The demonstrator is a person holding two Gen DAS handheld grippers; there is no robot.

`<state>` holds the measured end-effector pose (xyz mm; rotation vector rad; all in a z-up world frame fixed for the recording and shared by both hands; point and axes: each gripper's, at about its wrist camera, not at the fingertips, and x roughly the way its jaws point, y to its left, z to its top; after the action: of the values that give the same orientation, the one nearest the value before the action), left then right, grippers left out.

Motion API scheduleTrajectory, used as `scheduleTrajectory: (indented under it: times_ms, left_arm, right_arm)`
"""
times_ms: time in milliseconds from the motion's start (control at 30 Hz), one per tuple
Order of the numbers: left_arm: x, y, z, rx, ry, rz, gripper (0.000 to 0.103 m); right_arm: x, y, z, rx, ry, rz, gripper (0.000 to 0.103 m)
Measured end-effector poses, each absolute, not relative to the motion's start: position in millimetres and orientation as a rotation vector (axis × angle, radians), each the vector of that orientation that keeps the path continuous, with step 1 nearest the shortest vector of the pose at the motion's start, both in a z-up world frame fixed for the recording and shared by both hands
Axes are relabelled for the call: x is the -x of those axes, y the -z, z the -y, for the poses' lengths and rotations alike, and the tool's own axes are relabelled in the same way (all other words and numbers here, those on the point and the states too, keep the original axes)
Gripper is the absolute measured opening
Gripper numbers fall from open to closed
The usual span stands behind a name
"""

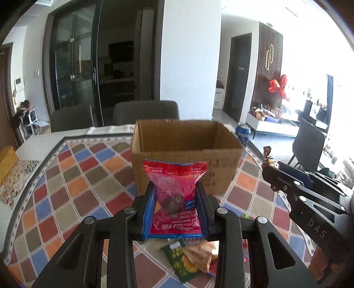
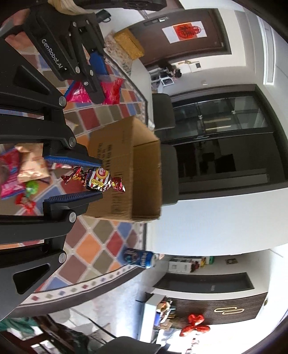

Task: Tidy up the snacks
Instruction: 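Carry the pink bag and wrapped candy into the cardboard box and open both tools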

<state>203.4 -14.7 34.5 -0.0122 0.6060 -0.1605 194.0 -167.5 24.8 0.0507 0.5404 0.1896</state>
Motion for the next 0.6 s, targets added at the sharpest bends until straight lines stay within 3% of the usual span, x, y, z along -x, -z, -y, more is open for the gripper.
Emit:
scheduleTrajectory:
  times_ms: [600]
  left_arm:
    - [-308.1, -57.7, 1.9, 0.000, 0.154, -0.644, 0.034]
  right_arm:
    - [-285.6, -55.1, 149.4, -0.037, -0.193, -0.528, 0.023]
